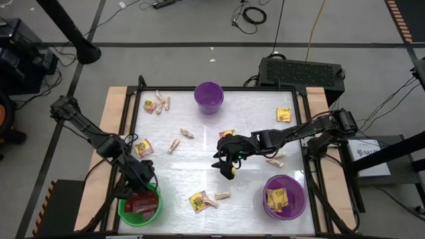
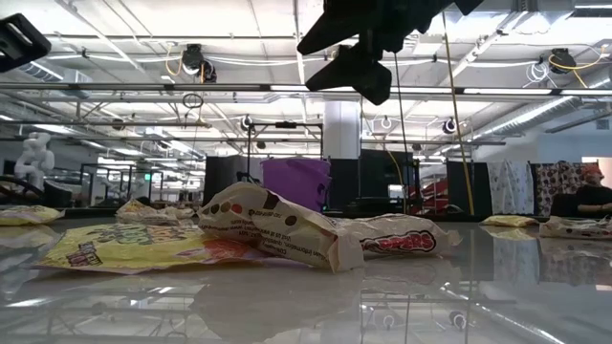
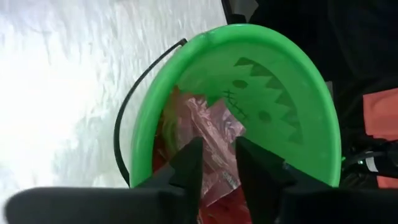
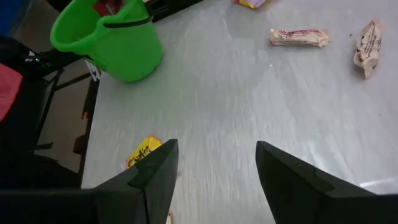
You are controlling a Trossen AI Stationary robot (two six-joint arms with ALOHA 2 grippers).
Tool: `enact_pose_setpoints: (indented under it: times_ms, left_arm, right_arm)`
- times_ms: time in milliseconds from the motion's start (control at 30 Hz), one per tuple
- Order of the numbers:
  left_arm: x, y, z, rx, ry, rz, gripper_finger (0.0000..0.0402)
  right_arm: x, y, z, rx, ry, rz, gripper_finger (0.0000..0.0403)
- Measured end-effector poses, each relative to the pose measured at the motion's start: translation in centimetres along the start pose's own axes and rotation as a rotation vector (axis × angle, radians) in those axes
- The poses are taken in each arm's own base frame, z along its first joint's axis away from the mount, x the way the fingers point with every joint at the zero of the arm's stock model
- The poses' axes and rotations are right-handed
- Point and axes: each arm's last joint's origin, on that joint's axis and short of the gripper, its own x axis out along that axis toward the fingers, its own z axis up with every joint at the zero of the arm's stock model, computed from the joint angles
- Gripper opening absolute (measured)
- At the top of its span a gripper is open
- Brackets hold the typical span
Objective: Sort candy by brand, put in halloween buckets
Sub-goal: Put the white chocolate into the top purple bucket
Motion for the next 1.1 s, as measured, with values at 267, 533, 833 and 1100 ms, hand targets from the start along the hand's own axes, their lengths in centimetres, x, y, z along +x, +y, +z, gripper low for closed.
enact_pose_setpoints:
  times_ms: [267, 533, 833, 1100]
  left_arm:
    - [-1.7, 0.2, 0.7, 0.018, 0.053, -0.069, 0.0147]
    - [-5.4, 0.8, 2.4, 0.086, -0.011, 0.061, 0.0147]
    - [-7.6, 4.6, 3.9, 0.101, -0.163, 0.317, 0.0147]
    - [-9.1, 9.5, 5.8, 0.116, -0.299, 0.439, 0.0147]
  right_arm:
    - [0.0, -0.5, 0.3, 0.009, -0.007, -0.010, 0.0208]
    - [-0.1, -2.2, 1.1, 0.065, -0.027, -0.048, 0.0208]
    - [-0.3, -3.9, 1.3, 0.154, 0.006, -0.106, 0.0208]
    - [-0.5, -4.9, 1.3, 0.234, 0.032, -0.146, 0.0208]
